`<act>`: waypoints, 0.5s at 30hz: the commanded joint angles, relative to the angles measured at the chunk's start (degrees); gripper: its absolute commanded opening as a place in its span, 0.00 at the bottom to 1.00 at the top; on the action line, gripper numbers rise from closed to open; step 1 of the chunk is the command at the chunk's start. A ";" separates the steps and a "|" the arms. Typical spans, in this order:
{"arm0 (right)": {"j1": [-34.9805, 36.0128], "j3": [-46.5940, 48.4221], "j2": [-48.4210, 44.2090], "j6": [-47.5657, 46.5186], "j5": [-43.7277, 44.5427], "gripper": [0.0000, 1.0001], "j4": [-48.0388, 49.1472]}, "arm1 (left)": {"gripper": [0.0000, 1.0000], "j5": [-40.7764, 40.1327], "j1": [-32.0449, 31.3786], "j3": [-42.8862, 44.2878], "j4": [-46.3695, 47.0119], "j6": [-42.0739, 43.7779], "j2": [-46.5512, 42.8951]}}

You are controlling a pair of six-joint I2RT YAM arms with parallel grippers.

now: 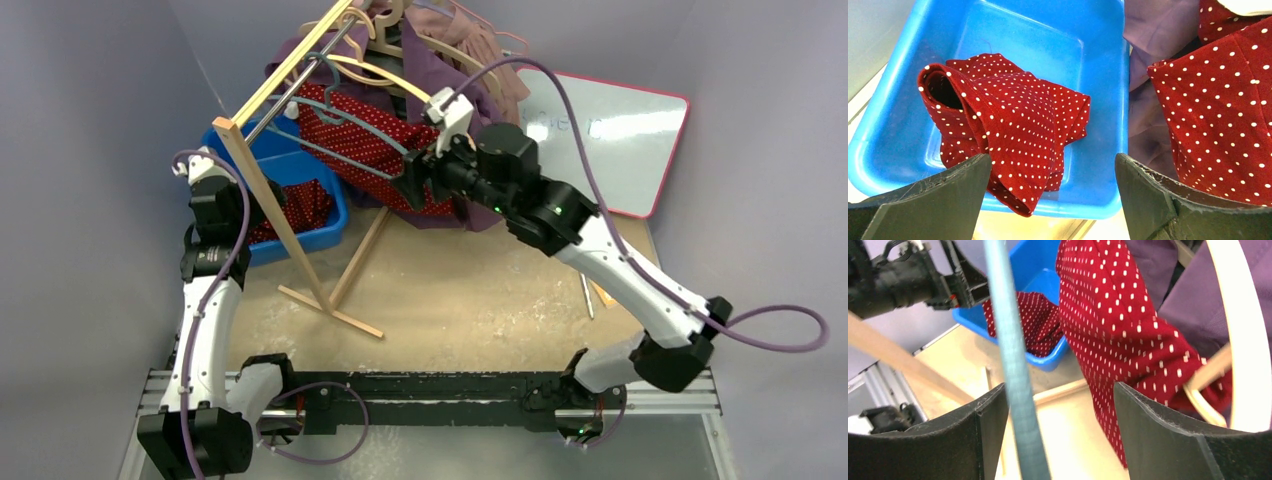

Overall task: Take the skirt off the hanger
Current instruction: Place the hanger at the clothesline.

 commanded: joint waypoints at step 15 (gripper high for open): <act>0.30 -13.25 -25.20 4.84 -1.29 0.91 -4.86 | 0.93 0.86 0.31 -0.97 3.46 -0.35 0.90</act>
